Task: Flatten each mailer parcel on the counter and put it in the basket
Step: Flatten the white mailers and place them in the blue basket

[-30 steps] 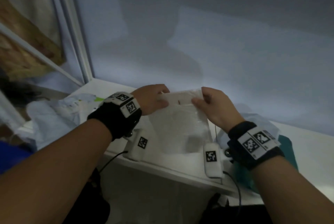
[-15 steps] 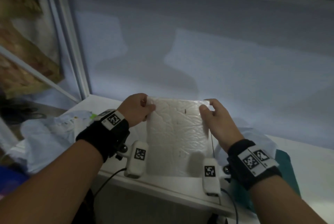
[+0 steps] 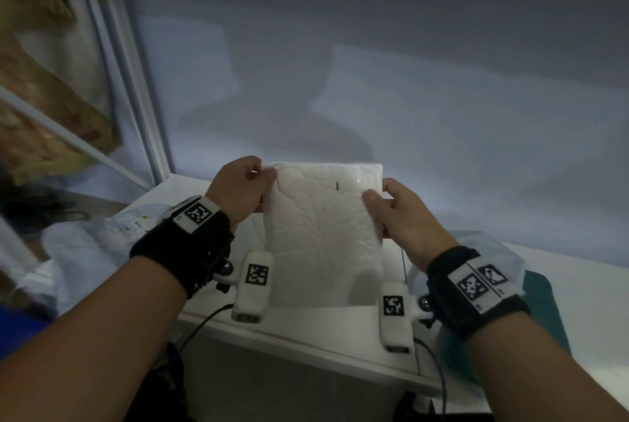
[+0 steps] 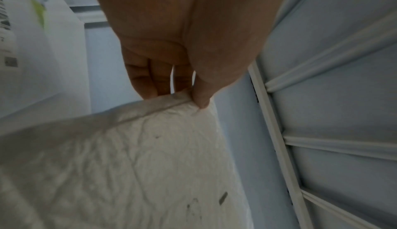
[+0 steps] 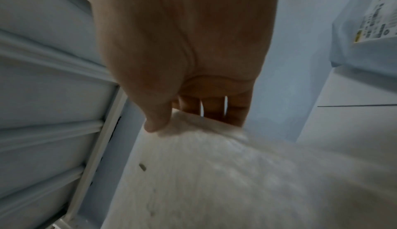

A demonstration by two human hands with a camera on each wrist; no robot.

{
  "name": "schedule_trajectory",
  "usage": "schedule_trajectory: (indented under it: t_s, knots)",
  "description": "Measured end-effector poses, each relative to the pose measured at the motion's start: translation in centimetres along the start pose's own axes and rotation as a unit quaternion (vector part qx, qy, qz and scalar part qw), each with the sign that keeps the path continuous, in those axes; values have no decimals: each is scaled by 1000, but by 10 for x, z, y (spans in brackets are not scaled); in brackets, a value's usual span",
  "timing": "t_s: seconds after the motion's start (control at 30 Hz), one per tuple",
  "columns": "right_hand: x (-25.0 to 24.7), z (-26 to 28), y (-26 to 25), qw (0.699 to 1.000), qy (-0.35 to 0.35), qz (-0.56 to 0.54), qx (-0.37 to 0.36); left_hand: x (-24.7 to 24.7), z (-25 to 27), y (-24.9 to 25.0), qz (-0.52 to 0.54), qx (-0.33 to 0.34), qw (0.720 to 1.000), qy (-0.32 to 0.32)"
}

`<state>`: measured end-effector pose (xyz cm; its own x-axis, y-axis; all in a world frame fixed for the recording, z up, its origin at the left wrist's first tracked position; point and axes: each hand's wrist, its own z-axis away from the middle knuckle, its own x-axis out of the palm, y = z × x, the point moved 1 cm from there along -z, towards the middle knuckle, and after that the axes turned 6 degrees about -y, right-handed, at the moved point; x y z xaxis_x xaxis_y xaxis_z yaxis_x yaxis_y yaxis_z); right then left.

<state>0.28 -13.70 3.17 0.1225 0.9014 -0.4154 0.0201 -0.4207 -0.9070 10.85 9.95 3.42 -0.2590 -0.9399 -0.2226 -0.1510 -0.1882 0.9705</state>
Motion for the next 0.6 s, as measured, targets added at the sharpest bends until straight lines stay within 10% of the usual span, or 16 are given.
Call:
schedule_trajectory:
  t_s: [0.6]
  knots:
    - [-5,3,6,995,60,-69,40,13,9,-10,-31,-74,989,-124]
